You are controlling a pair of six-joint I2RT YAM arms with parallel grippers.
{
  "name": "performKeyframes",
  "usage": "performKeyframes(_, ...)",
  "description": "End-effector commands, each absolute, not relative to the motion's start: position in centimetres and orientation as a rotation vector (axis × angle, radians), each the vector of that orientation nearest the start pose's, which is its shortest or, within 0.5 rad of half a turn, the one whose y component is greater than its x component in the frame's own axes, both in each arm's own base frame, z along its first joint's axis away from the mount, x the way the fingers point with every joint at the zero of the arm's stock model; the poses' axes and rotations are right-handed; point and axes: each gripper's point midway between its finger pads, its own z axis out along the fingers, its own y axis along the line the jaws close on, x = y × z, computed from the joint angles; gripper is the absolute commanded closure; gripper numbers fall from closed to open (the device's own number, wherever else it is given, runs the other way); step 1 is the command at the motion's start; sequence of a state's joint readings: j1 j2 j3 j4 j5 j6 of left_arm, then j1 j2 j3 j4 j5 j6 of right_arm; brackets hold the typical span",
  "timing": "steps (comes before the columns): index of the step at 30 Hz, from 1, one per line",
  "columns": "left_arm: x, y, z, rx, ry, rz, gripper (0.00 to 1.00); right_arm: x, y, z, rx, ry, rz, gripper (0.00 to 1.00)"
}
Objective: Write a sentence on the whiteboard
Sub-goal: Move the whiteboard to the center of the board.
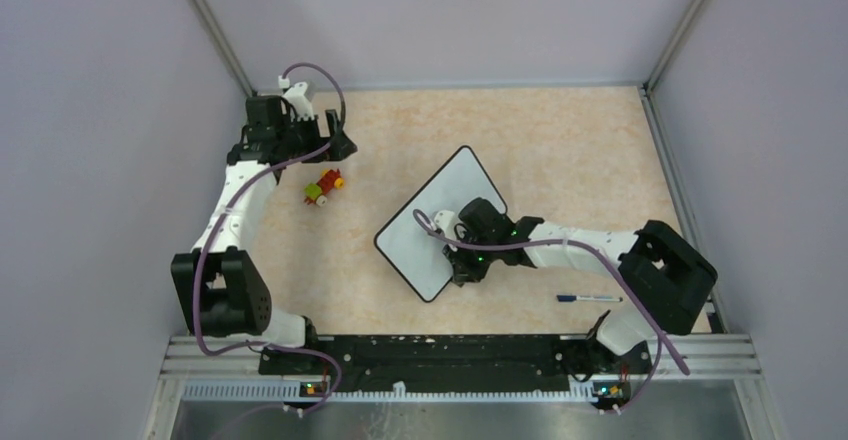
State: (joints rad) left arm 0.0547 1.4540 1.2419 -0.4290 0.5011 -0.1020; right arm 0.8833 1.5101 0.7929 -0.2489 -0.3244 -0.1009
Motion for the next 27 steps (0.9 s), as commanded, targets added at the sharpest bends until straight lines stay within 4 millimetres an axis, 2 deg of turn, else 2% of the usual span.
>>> performKeyframes(1,41.3,-6.0,22.8,0.085,2.143,-0.542,0.01,15.2,33.1,5.4,-1.403,2.162,0.831,1.0)
performKeyframes(8,41.4,-6.0,21.9,0.059,2.171,-0.552,0.01,12.4,34.2,6.1,-1.526,2.12,0.891,1.0)
performKeyframes(9,41.4,-5.9,21.8,0.054,2.176,-0.547,0.01,12.1,34.3,6.3,-1.543,2.112,0.908,0.95)
performKeyframes(11,41.5,-5.7,21.7,0.05,2.183,-0.54,0.01,11.8,34.4,6.9,-1.582,2.084,0.929,0.6)
performKeyframes(12,41.4,-5.8,21.7,0.049,2.185,-0.541,0.01,11.6,34.3,7.3,-1.596,2.075,0.934,0.5)
performKeyframes(14,41.3,-5.8,21.6,0.052,2.189,-0.544,0.01,11.4,34.3,8.5,-1.622,2.037,0.953,0.42)
performKeyframes(17,41.2,-5.7,21.6,0.056,2.189,-0.537,0.01,10.9,33.7,9.9,-1.677,2.0,0.955,0.37)
performKeyframes(20,41.1,-5.8,21.8,0.073,2.188,-0.538,0.01,10.3,32.4,11.4,-1.771,1.954,0.94,0.33)
performKeyframes(22,41.1,-5.8,21.9,0.086,2.183,-0.537,0.01,10.8,31.0,12.1,-1.771,1.958,0.92,0.31)
performKeyframes(24,40.9,-6.0,22.0,0.111,2.178,-0.545,0.01,11.9,29.1,12.8,-1.736,1.971,0.902,0.31)
performKeyframes(27,40.6,-6.4,22.2,0.161,2.169,-0.565,0.01,14.8,25.2,13.1,-1.633,2.055,0.795,0.3)
